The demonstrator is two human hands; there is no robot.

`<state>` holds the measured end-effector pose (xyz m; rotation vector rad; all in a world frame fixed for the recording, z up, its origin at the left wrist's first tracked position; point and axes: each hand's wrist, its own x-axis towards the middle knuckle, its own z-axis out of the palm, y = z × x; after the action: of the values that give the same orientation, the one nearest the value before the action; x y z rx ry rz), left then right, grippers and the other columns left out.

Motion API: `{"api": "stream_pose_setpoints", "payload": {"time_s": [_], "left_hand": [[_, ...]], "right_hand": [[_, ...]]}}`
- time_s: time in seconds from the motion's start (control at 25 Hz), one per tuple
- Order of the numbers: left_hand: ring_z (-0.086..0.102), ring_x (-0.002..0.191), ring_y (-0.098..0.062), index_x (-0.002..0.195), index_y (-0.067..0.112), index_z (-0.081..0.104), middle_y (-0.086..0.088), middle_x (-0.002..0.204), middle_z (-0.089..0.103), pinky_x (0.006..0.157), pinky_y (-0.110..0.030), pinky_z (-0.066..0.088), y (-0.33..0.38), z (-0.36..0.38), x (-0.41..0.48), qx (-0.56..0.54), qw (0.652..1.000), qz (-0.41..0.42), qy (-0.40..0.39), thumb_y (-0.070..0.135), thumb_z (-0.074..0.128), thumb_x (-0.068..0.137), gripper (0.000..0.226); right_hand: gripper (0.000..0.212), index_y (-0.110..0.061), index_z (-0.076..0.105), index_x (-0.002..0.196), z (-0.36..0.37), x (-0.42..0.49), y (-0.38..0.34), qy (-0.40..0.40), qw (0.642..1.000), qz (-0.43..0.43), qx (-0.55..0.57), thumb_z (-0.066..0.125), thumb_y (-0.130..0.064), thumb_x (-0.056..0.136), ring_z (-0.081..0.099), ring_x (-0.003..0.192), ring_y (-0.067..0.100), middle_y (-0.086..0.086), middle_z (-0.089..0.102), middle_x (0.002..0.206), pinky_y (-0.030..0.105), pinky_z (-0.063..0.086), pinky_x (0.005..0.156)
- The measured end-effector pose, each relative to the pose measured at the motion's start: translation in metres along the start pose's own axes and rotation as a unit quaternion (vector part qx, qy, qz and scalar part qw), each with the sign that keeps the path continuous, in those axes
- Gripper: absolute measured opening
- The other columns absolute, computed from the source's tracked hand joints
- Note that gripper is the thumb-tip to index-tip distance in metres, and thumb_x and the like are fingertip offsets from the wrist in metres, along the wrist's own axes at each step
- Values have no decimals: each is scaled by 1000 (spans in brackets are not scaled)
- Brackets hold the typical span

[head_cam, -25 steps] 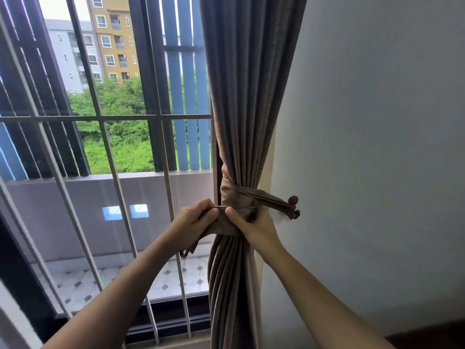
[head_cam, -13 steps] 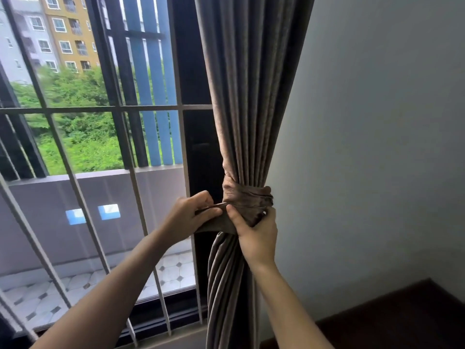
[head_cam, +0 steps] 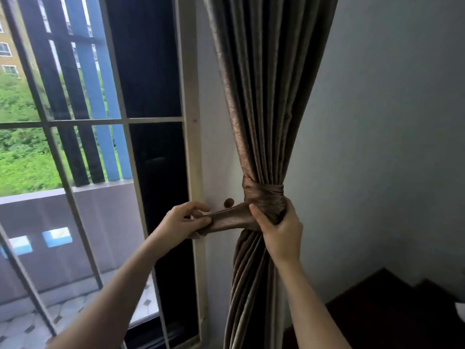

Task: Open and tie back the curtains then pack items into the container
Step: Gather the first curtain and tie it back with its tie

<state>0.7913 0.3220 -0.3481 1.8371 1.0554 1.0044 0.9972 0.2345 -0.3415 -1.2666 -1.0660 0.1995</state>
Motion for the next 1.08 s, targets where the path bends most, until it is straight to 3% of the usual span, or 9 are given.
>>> {"api": "stream_pose_setpoints", "payload": {"time_s": [0.12,0.24,0.32,0.44,0.52,0.64,0.76,0.92,1.08], "left_hand": [[66,71,-18,89,16,67,-8,80,69,64,-28,52,-15,34,19,-82,987,-61,126,20,74,79,13],[64,80,-21,93,0,63,-15,86,66,65,-21,54,-17,61,33,-311,933,-129,131,3,55,91,9],[66,79,-24,102,-6,56,-22,90,63,63,-19,56,-22,76,46,-373,903,-165,132,-4,50,92,12],[67,73,-26,107,-11,55,-22,88,66,67,-27,57,-29,99,67,-347,894,-224,173,0,65,82,28],[69,75,-22,106,-4,62,-16,89,71,70,-27,55,-25,111,71,-294,900,-247,208,12,75,71,40],[66,75,-13,93,11,67,-1,89,71,65,-18,47,-16,119,74,-215,918,-226,243,15,72,77,17],[66,85,-19,92,17,69,-8,96,73,75,-22,47,-15,118,78,-187,927,-194,259,11,68,80,13],[65,92,-17,105,10,72,-9,107,71,85,-23,48,-22,114,85,-152,947,-188,212,11,68,79,27],[66,101,-27,105,8,72,-11,110,70,96,-37,51,-26,110,91,-134,959,-198,150,14,75,73,32]], "right_hand": [[45,-14,63,108,-2,12,4,3,999,-24,-43,78,-38,72,60,82,5,-14,62,88,-4,37,69],[46,-17,62,110,-4,23,7,-17,997,-23,-67,77,-38,73,59,83,5,-15,61,88,-2,38,70],[47,-16,60,112,-5,28,8,-21,996,-32,-81,76,-38,74,60,84,6,-12,64,91,-3,39,72],[50,-16,58,117,-1,32,11,-11,991,-56,-120,74,-40,76,62,84,9,-8,65,93,18,49,81],[50,-17,57,116,3,32,10,1,987,-71,-143,72,-42,76,63,84,11,-10,64,90,26,51,81],[51,-16,56,117,9,33,13,21,982,-90,-163,71,-43,76,65,83,17,-3,69,91,30,52,79],[52,-14,57,117,13,34,16,37,980,-99,-170,73,-42,75,66,82,19,1,71,93,29,51,77],[53,-13,57,117,16,36,18,38,981,-98,-166,71,-43,76,65,82,18,1,70,93,28,50,78],[51,-14,56,118,16,36,17,35,981,-89,-167,72,-39,77,65,84,18,0,70,95,26,48,80]]}}
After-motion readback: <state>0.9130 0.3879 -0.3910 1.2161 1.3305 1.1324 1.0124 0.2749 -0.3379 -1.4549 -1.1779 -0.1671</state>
